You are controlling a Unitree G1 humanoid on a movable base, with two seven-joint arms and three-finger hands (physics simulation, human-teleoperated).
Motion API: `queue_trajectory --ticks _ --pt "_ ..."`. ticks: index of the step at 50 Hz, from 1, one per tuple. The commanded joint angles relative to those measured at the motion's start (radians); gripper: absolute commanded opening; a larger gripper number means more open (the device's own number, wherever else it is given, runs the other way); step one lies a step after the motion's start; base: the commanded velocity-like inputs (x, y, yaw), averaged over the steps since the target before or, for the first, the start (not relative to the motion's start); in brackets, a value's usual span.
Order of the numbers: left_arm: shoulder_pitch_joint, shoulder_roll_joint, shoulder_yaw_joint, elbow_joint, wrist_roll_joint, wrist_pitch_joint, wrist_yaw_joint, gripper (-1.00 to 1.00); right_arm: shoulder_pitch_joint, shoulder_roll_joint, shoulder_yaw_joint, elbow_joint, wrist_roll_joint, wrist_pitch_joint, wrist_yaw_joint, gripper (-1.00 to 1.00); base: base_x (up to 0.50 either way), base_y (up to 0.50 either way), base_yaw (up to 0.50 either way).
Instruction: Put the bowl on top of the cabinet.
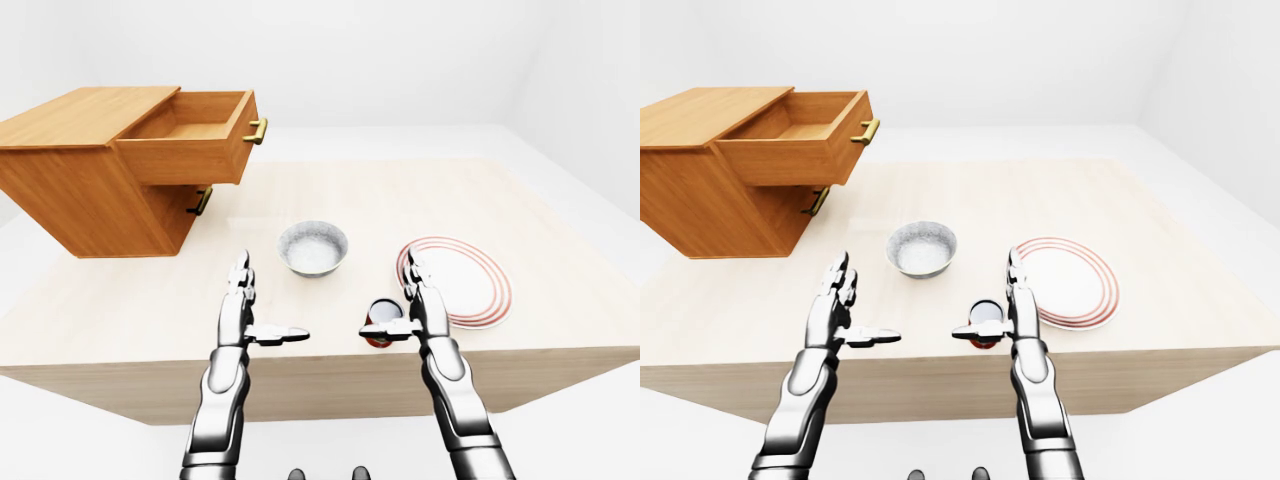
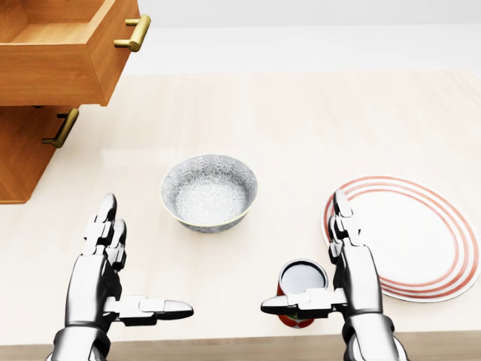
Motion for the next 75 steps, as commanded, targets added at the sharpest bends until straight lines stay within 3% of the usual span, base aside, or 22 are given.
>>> queue_trajectory --ticks 1,5,9,14,23,33,45,55,58,61,75 --pt "-0.001 0.013 0.023 0.025 0.002 -0.023 -0.02 1.0 -0.048 -0.008 0.005 0.097 -0.094 0.01 -0.04 1.0 0.0 0.0 0.0" --pt "-0.009 0.013 0.024 0.057 0.002 -0.039 -0.02 1.0 -0.071 -0.008 -0.003 0.142 -0.096 0.013 -0.051 1.0 0.0 0.0 0.0" --pt "0.004 0.013 0.022 0.011 -0.001 -0.011 -0.022 1.0 -0.056 -0.006 0.004 0.114 -0.103 0.016 -0.047 1.0 0.0 0.0 0.0" --pt "0.003 0.012 0.021 0.021 0.003 -0.023 -0.023 1.0 -0.061 -0.007 0.001 0.125 -0.1 0.011 -0.048 1.0 0.0 0.0 0.0" --pt "-0.005 0.013 0.023 0.029 0.002 -0.021 -0.022 1.0 -0.07 -0.007 -0.001 0.142 -0.101 0.009 -0.052 1.0 0.0 0.0 0.0" --pt "-0.007 0.013 0.024 0.016 0.009 -0.006 -0.016 1.0 -0.012 -0.003 0.008 0.017 -0.107 0.052 -0.043 1.0 0.0 0.0 0.0" --pt "-0.016 0.016 0.028 0.05 0.013 -0.025 -0.011 1.0 -0.007 -0.001 0.013 0.008 -0.112 0.053 -0.04 1.0 0.0 0.0 0.0" --pt "-0.012 0.015 0.026 0.049 0.015 -0.027 -0.011 1.0 -0.004 0.0 0.016 0.002 -0.114 0.053 -0.037 1.0 0.0 0.0 0.0" --pt "-0.01 0.015 0.025 0.043 0.017 -0.021 -0.008 1.0 0.004 0.0 0.025 -0.023 -0.11 0.069 -0.013 1.0 0.0 0.0 0.0" --pt "-0.019 0.015 0.03 0.06 0.029 -0.033 0.01 1.0 0.005 0.0 0.026 -0.016 -0.112 0.053 -0.009 1.0 0.07 0.0 0.0" --pt "-0.011 0.02 0.041 0.053 0.0 -0.046 -0.012 1.0 -0.003 0.003 0.024 -0.004 -0.112 0.045 -0.012 1.0 0.47 0.0 0.0"
